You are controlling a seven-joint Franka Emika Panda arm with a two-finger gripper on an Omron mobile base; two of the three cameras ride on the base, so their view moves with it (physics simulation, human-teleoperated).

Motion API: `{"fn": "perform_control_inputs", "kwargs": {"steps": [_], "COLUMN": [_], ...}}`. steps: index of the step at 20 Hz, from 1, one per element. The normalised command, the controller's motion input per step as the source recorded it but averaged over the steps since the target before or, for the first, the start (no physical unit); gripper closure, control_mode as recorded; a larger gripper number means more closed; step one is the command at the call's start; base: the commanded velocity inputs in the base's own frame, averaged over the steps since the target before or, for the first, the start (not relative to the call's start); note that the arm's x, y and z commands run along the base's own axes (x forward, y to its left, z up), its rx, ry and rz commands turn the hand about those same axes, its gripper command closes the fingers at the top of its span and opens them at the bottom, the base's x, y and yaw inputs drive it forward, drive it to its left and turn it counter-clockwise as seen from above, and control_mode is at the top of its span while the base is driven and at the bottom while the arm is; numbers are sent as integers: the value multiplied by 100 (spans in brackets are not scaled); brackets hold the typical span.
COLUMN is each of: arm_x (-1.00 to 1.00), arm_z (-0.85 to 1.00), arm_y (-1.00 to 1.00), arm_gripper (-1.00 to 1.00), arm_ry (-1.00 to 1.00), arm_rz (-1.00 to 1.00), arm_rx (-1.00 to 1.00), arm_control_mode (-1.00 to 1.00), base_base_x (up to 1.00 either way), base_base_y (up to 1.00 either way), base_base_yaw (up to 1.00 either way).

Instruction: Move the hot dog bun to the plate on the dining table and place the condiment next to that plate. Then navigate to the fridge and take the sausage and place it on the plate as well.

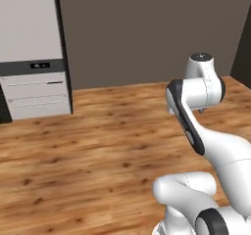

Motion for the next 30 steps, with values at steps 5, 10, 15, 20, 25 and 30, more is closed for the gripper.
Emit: {"fn": "perform_control_inputs", "kwargs": {"steps": [5,10,15,20,25,30], "arm_x": [0,0,0,0,0,0], "arm_z": [0,0,0,0,0,0], "arm_y": [0,0,0,0,0,0], "arm_gripper": [-100,-100,-100,-100,-100,-100], "arm_ry": [0,0,0,0,0,0], "arm_rz": [0,0,0,0,0,0], "arm_rx": [0,0,0,0,0,0], "arm_control_mode": [100,100,100,100,100,100], "base_base_x": [92,91,89,93,93,100], "base_base_y": [100,100,100,97,82,39], "base_base_yaw": [-14,-14,-14,-12,-11,-8]}}
